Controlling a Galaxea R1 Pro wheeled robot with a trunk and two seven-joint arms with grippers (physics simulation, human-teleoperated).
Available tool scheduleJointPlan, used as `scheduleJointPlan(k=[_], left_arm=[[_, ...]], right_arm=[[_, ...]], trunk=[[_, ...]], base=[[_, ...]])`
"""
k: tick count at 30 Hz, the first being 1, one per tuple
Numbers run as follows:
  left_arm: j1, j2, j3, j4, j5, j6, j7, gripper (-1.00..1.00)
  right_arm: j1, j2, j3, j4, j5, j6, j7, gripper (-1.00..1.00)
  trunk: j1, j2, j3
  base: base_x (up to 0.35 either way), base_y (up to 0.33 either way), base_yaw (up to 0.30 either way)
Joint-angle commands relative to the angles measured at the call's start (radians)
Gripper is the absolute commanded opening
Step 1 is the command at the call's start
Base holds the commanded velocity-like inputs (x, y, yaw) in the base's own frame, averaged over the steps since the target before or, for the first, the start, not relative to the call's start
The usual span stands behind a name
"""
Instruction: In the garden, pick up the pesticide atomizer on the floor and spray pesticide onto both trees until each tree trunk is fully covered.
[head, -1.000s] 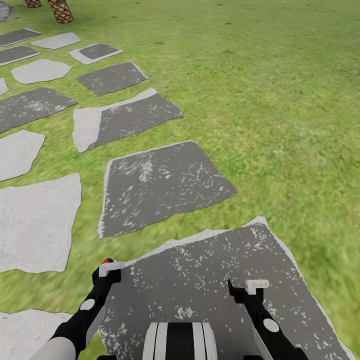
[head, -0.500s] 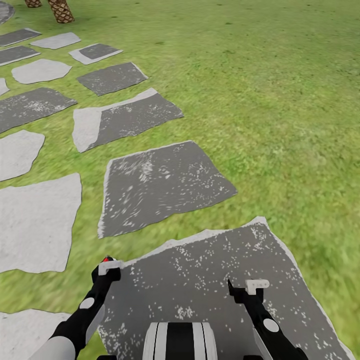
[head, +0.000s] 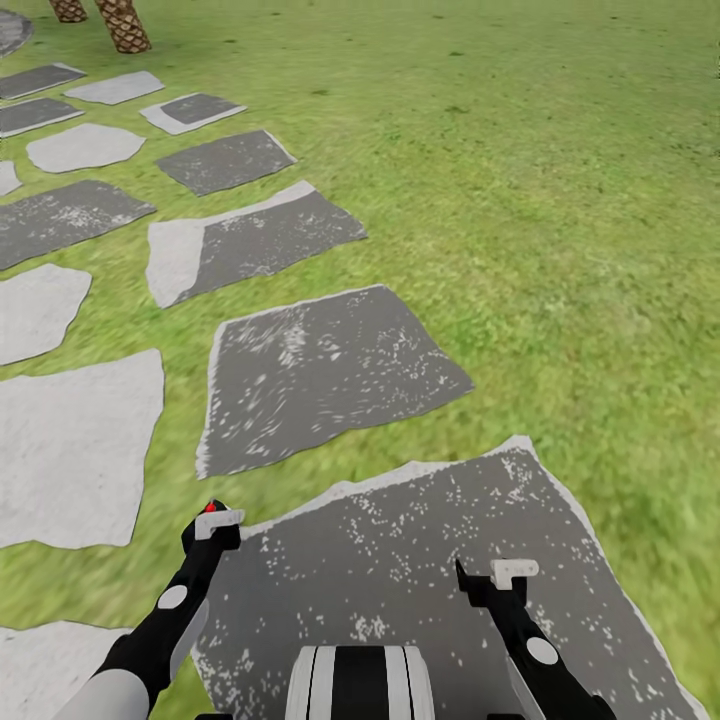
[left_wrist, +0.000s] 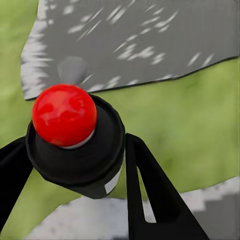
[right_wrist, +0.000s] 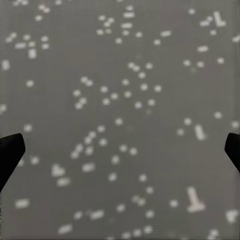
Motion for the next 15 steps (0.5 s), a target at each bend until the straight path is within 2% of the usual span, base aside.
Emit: scheduleJointPlan(k=[1, 10, 11, 15], left_arm=[[0.000, 0.000, 0.000, 0.002, 0.000, 0.000, 0.000, -1.00], [0.003, 0.000, 0.000, 0.012, -0.001, 0.002, -0.001, -1.00], [0.037, 0.009, 0.002, -0.001, 0.000, 0.003, -0.004, -1.00], [0.048, 0.026, 0.025, -0.007, 0.002, 0.003, -0.006, -1.00]], right_arm=[[0.000, 0.000, 0.000, 0.000, 0.000, 0.000, 0.000, 1.00], [0.000, 0.000, 0.001, 0.002, 0.000, 0.000, 0.000, 1.00], [0.000, 0.000, 0.001, 0.003, 0.000, 0.000, 0.000, 1.00], [0.000, 0.000, 0.002, 0.003, 0.000, 0.000, 0.000, 1.00]], trunk=[[0.000, 0.000, 0.002], [0.000, 0.000, 0.015], [0.000, 0.000, 0.017], [0.000, 0.000, 0.023]], base=[[0.000, 0.000, 0.000], [0.000, 0.000, 0.000], [0.000, 0.000, 0.000], [0.000, 0.000, 0.000]])
